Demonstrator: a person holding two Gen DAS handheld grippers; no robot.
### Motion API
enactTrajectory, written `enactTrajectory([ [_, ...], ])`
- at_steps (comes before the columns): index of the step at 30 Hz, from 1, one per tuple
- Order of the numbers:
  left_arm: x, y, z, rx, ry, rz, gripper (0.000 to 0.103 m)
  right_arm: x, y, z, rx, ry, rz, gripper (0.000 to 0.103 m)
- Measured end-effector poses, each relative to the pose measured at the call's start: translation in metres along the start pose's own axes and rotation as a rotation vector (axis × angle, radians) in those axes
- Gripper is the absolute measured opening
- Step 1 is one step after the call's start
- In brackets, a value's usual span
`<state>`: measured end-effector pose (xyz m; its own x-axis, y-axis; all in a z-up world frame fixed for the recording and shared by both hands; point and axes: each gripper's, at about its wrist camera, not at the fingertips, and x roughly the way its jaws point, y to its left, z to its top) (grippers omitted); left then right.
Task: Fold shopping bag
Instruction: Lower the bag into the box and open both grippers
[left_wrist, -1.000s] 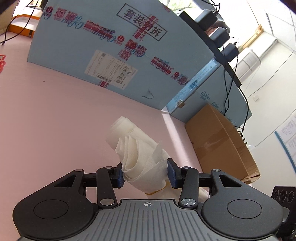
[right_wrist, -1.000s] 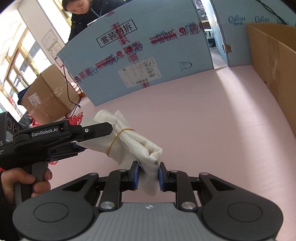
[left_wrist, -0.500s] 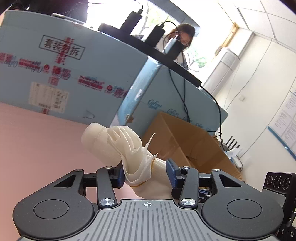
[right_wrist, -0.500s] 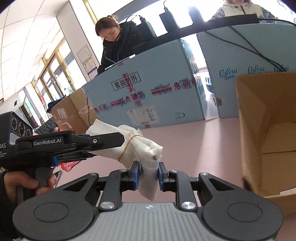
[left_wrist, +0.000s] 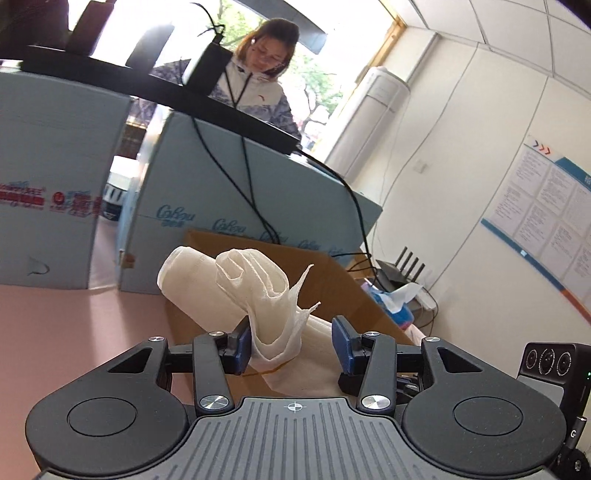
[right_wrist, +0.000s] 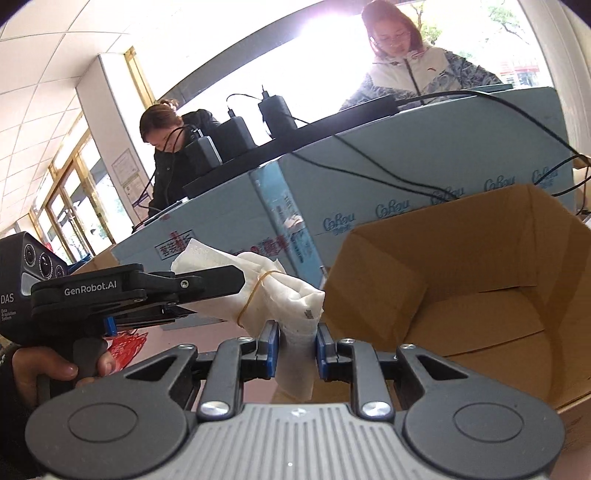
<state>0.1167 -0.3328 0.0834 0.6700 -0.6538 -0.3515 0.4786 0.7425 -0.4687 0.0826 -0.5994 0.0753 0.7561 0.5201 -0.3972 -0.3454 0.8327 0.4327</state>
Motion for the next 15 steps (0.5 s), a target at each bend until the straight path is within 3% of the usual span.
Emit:
enactTrajectory([
  [7, 0.059, -0.026, 0.011, 0.093, 0.043, -0.058, 0.045, -0.005, -0.035, 0.019, -0.005, -0.02, -0.1, 0.023],
  [12, 0.098, -0.033, 0.016, 0.14, 0.103, -0.06, 0.045, 0.0, -0.061, 0.029, 0.014, -0.011, -0.148, 0.023],
  [15, 0.122, -0.033, 0.013, 0.151, 0.178, -0.02, 0.045, 0.009, -0.071, 0.033, 0.019, 0.023, -0.167, 0.023],
])
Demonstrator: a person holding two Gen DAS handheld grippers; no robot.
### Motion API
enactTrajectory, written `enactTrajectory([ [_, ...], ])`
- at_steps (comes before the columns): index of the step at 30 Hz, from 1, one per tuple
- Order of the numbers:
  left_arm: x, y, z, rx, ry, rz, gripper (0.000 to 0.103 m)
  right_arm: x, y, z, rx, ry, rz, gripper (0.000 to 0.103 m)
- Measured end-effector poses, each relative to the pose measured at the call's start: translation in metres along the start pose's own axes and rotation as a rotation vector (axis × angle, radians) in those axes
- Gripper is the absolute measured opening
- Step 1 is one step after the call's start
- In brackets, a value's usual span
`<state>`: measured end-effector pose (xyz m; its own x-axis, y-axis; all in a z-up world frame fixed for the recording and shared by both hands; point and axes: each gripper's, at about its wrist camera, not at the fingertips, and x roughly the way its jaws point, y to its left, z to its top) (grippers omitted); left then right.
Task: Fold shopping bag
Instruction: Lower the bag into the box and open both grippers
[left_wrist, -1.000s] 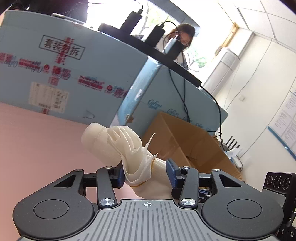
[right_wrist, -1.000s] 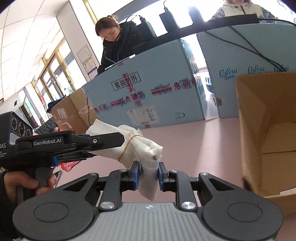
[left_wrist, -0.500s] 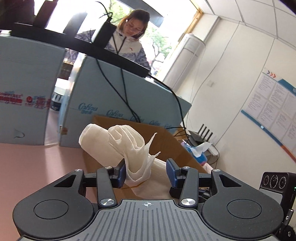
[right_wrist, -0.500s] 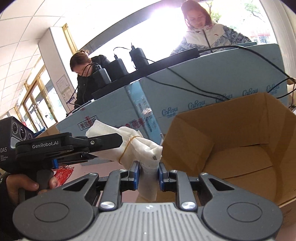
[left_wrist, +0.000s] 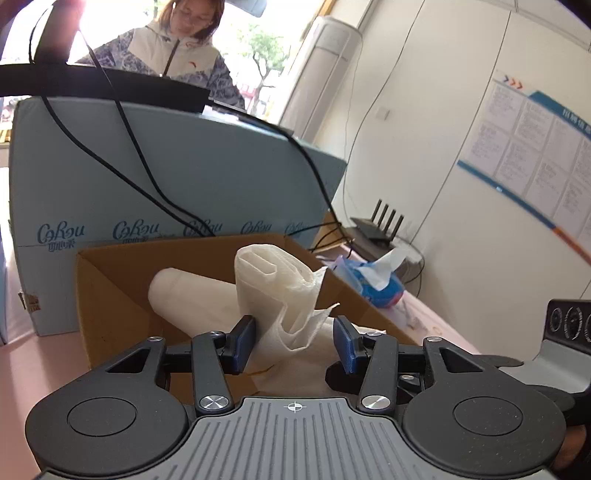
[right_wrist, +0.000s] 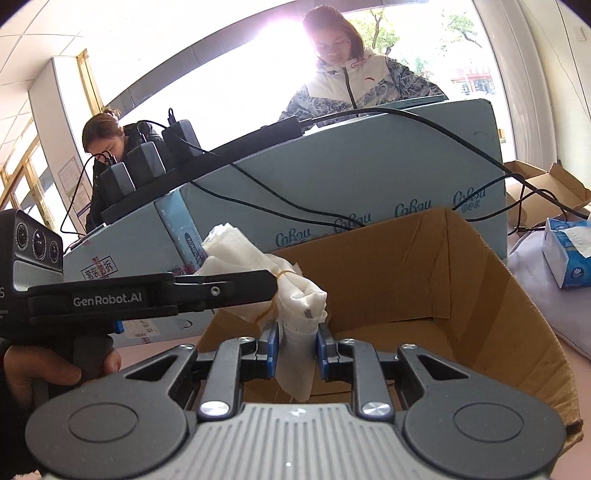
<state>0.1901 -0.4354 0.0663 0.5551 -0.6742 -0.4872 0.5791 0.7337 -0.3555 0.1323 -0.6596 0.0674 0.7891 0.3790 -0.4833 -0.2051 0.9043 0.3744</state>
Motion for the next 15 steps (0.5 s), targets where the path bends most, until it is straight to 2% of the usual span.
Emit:
enactTrajectory([
  [9, 0.043, 0.008, -0.011, -0.026, 0.202, 0.047, 0.045, 0.039, -0.018, -0.007, 0.054, 0.177, -0.108, 0.023],
  [12, 0.051, 0.015, -0.01, -0.044, 0.246, 0.047, 0.046, 0.045, -0.019, -0.012, 0.055, 0.228, -0.137, 0.025],
  [15, 0.055, 0.023, -0.012, -0.057, 0.283, 0.058, 0.054, 0.052, -0.016, -0.014, 0.041, 0.268, -0.169, 0.027],
])
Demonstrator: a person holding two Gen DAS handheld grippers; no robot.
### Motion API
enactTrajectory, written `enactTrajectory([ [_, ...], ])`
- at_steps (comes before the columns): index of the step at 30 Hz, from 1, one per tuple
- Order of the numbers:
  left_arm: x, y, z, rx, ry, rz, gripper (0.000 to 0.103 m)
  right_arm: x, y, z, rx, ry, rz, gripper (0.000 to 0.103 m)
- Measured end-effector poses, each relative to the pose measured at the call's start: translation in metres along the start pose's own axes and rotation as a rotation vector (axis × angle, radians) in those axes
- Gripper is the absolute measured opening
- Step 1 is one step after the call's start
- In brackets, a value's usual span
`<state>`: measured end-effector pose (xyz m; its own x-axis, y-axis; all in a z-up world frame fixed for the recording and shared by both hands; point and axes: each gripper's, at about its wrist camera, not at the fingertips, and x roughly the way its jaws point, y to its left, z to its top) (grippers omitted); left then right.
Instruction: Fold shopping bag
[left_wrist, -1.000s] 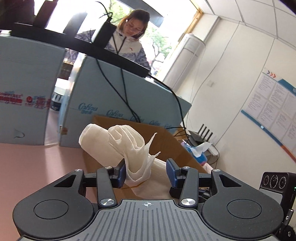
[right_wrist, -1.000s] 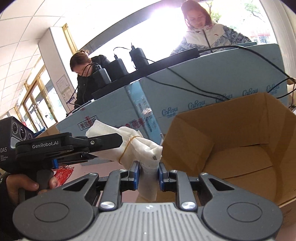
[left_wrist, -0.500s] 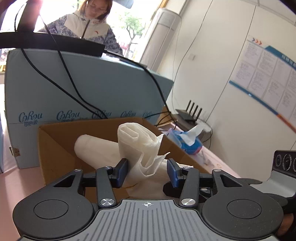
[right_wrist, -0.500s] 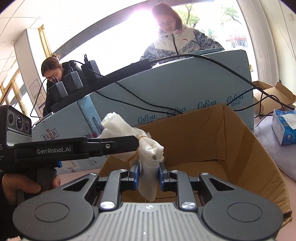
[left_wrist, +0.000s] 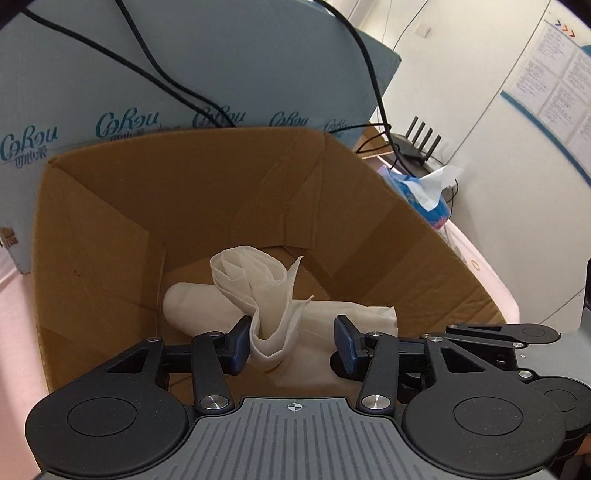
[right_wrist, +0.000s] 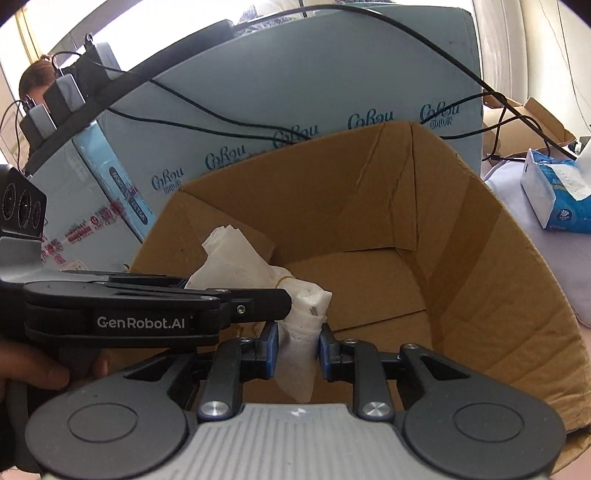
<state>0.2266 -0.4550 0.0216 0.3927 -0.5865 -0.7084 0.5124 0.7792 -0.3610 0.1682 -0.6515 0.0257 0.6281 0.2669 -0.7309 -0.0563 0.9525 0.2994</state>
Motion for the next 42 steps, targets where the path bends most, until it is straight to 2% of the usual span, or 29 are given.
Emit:
enactTrajectory([
  [2, 0.005, -0.001, 0.002, 0.001, 0.026, 0.007, 0.055, 0.002, 0.003, -0.002, -0.008, 0.019, -0.013, 0.028],
  [5, 0.005, -0.004, -0.002, 0.019, 0.051, 0.022, 0.057, 0.004, 0.007, -0.002, -0.02, 0.048, -0.037, 0.034],
  [8, 0.003, -0.008, -0.003, 0.038, 0.052, 0.035, 0.063, 0.005, 0.013, -0.004, -0.036, 0.079, -0.09, 0.044],
  [10, -0.001, -0.009, -0.005, 0.044, 0.039, 0.04, 0.07, 0.002, 0.017, -0.005, -0.043, 0.082, -0.116, 0.051],
  [12, -0.009, -0.009, -0.007, 0.049, 0.014, 0.039, 0.074, -0.004, 0.023, -0.006, -0.063, 0.07, -0.16, 0.065],
  [15, -0.025, -0.008, -0.012, 0.045, -0.033, 0.028, 0.08, -0.012, 0.031, -0.01, -0.09, 0.036, -0.21, 0.076],
  [18, -0.045, -0.006, -0.022, 0.038, -0.096, 0.009, 0.083, -0.021, 0.036, -0.013, -0.089, -0.01, -0.225, 0.081],
  [26, -0.095, 0.004, -0.05, -0.013, -0.242, 0.009, 0.095, -0.046, 0.059, -0.028, -0.074, -0.141, -0.213, 0.085],
  [29, -0.116, 0.01, -0.064, -0.043, -0.316, 0.006, 0.103, -0.055, 0.068, -0.035, -0.078, -0.2, -0.187, 0.091],
  [35, -0.165, 0.028, -0.098, -0.093, -0.421, 0.038, 0.103, -0.077, 0.109, -0.057, -0.178, -0.343, -0.102, 0.097],
  [42, -0.227, 0.069, -0.138, -0.159, -0.506, 0.093, 0.103, -0.079, 0.164, -0.068, -0.221, -0.393, -0.008, 0.1],
])
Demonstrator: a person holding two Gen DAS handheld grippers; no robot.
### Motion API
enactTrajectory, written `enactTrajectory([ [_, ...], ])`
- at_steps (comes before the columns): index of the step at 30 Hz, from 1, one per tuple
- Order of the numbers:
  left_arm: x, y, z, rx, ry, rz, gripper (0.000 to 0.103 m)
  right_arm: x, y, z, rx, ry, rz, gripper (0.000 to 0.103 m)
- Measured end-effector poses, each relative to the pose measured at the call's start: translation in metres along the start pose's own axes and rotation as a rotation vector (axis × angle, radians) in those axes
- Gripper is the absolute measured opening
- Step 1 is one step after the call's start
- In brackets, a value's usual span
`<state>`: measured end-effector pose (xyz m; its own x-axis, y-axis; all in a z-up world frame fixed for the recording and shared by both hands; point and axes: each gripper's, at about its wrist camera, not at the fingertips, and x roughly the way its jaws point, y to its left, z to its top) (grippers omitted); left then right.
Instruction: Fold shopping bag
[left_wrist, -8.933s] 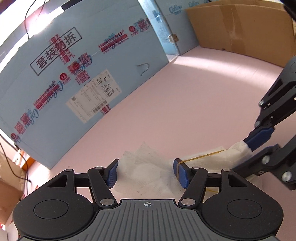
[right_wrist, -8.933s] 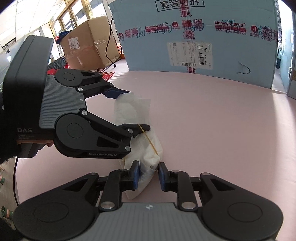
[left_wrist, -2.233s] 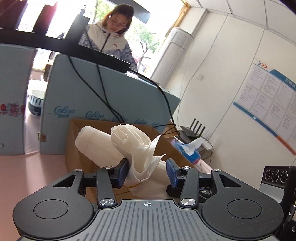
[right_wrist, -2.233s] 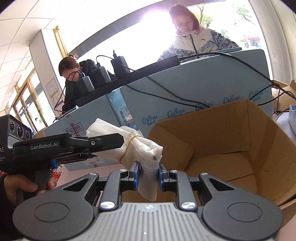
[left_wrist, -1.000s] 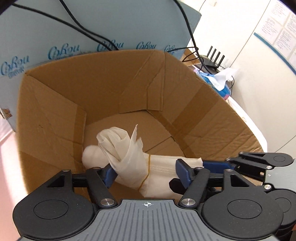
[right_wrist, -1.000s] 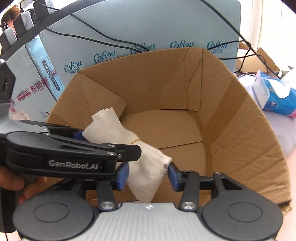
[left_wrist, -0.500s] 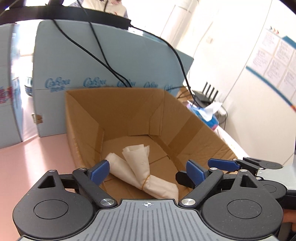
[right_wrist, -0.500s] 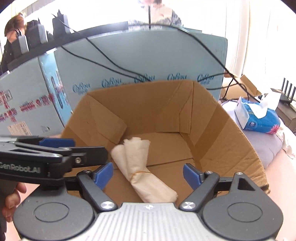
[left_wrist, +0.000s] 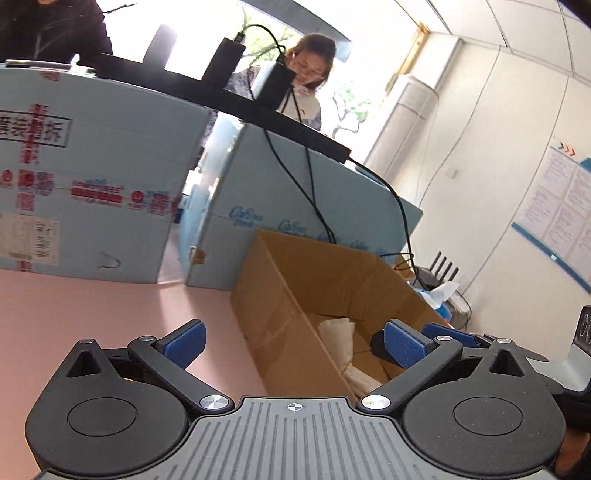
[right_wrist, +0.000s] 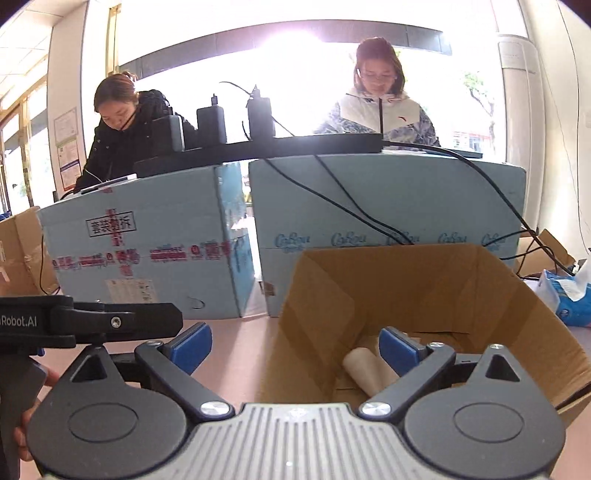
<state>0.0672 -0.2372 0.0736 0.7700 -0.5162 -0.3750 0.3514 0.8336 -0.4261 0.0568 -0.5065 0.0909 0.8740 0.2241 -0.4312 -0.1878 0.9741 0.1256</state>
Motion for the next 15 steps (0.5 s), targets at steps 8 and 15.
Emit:
enactTrajectory([
  [8, -0.073, 0.055, -0.002, 0.061, -0.094, 0.077, 0.103, -0.005, 0.086, -0.002, 0.025, -0.059, 0.055, 0.103],
  [15, -0.119, 0.092, -0.002, 0.16, -0.18, 0.172, 0.103, -0.007, 0.148, -0.01, 0.039, -0.078, 0.096, 0.103],
])
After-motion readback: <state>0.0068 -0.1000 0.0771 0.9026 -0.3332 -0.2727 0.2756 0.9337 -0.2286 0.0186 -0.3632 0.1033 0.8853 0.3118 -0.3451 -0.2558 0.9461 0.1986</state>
